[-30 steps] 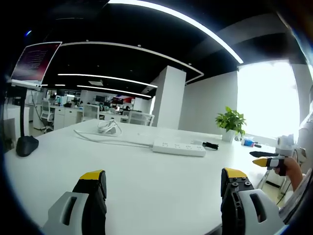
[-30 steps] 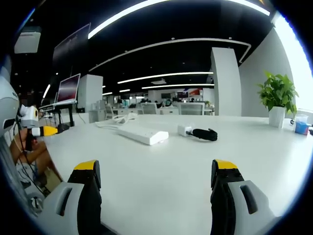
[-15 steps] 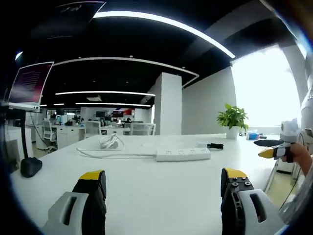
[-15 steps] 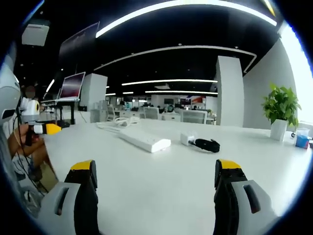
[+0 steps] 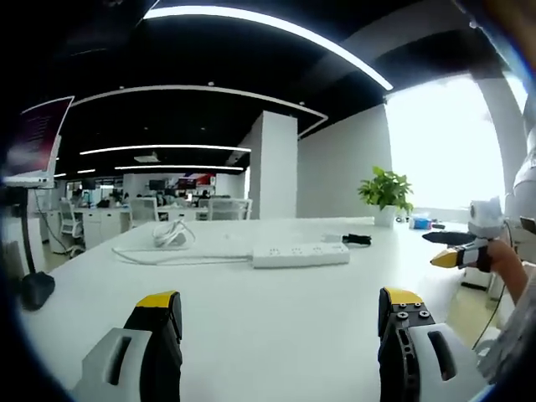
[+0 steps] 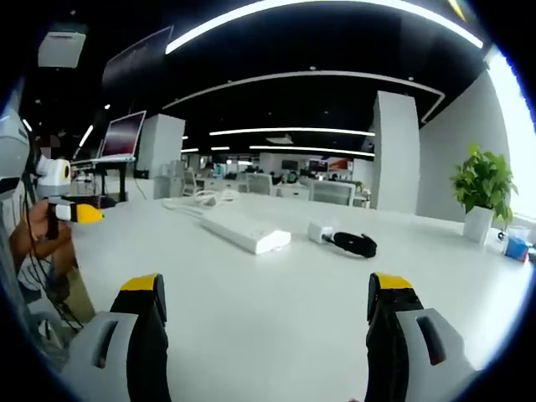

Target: Straighten the power strip on the desk, plug the charger into it

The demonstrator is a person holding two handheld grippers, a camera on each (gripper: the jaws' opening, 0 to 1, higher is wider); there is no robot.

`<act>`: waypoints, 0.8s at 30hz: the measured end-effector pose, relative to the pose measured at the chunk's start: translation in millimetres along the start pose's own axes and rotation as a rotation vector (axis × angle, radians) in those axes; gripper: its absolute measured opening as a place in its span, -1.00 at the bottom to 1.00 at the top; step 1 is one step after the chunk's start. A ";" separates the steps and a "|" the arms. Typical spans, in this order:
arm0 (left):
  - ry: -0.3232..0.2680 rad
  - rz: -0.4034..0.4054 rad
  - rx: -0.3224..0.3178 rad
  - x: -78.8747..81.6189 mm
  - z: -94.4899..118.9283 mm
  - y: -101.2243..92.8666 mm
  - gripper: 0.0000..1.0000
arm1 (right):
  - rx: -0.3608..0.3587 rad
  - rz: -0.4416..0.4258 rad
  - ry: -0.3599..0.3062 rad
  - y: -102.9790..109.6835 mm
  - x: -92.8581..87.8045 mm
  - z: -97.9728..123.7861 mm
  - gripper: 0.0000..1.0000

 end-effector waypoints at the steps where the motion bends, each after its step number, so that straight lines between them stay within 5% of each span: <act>1: -0.006 0.009 -0.012 1.1 -3.3 0.2 0.99 | 0.005 -0.005 -0.008 -0.6 1.5 -2.8 0.99; 10: -0.002 0.008 -0.060 5.1 -23.8 2.4 0.99 | 0.058 0.005 -0.063 8.5 10.6 -26.9 0.92; 24: -0.045 0.010 -0.144 22.5 -48.9 3.2 0.99 | 0.176 -0.053 -0.013 25.5 9.5 -57.9 0.92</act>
Point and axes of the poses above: the point that each gripper's makers call its tool centre point, and the gripper's own axes: z roughly backward along the fingers, y roughly to its left, x roughly out of its top, the point moved 2 cm from there along z, roughly backward along the fingers
